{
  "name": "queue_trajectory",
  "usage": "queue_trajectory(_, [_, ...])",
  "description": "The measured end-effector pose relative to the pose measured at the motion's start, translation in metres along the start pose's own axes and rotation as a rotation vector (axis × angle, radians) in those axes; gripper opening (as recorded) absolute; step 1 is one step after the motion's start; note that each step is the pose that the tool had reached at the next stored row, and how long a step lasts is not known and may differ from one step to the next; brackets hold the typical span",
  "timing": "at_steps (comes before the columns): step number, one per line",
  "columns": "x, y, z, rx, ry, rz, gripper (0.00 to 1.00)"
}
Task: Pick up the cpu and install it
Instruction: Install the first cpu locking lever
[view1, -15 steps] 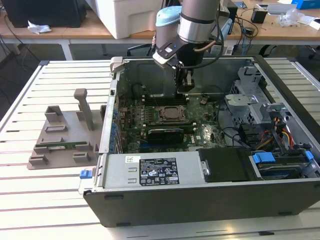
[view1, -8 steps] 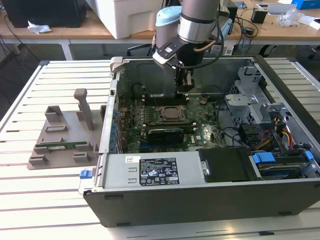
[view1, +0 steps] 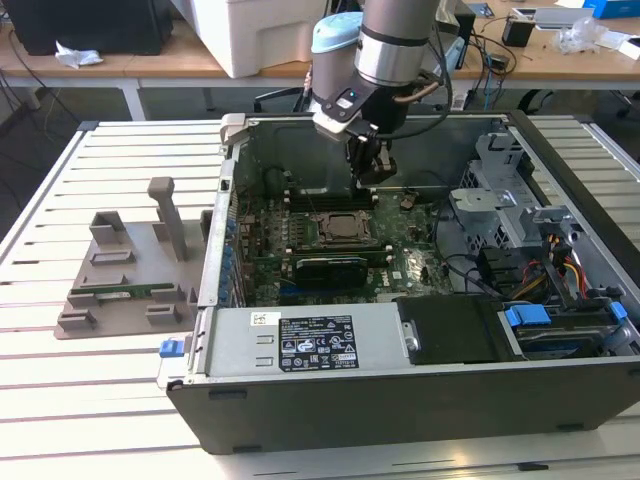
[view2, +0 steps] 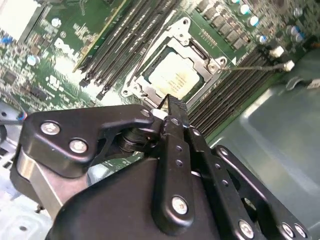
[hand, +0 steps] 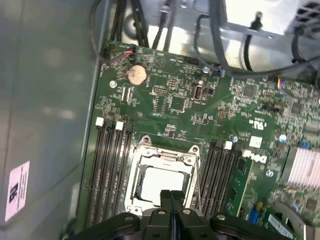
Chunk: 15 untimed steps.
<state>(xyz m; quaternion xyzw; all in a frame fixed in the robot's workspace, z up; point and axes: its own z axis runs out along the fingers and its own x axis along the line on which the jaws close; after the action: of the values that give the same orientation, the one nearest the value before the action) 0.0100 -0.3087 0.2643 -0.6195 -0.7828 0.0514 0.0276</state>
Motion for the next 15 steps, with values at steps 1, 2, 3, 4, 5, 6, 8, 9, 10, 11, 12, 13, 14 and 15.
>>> queue_trajectory(1, [0.0, 0.0, 0.0, -0.0012, -0.0069, -0.059, 0.11])
queue_trajectory(2, [0.0, 0.0, 0.0, -0.0018, -0.0103, -0.089, 0.11])
queue_trajectory(3, [0.0, 0.0, 0.0, -0.0029, -0.0164, -0.142, 0.11])
queue_trajectory(4, [0.0, 0.0, 0.0, -0.0037, -0.0211, -0.182, 0.11])
queue_trajectory(5, [0.0, 0.0, 0.0, -0.0046, -0.0257, -0.222, 0.11])
queue_trajectory(6, [0.0, 0.0, 0.0, -0.005, -0.028, -0.241, 0.11])
queue_trajectory(8, [0.0, 0.0, 0.0, -0.006, -0.0336, -0.29, 0.11])
queue_trajectory(9, [0.0, 0.0, 0.0, -0.0062, -0.0346, -0.299, 0.11])
queue_trajectory(10, [0.0, 0.0, 0.0, -0.0064, -0.0356, -0.308, 0.11])
queue_trajectory(11, [0.0, 0.0, 0.0, -0.0066, -0.037, -0.32, 0.11])
queue_trajectory(12, [0.0, 0.0, 0.0, -0.0067, -0.038, -0.328, 0.11])
queue_trajectory(13, [0.0, 0.0, 0.0, -0.0071, -0.0394, -0.34, 0.11])
queue_trajectory(14, [0.0, 0.0, 0.0, -0.0073, -0.0406, -0.351, 0.11])
queue_trajectory(15, [0.0, 0.0, 0.0, -0.0074, -0.0416, -0.36, 0.11])
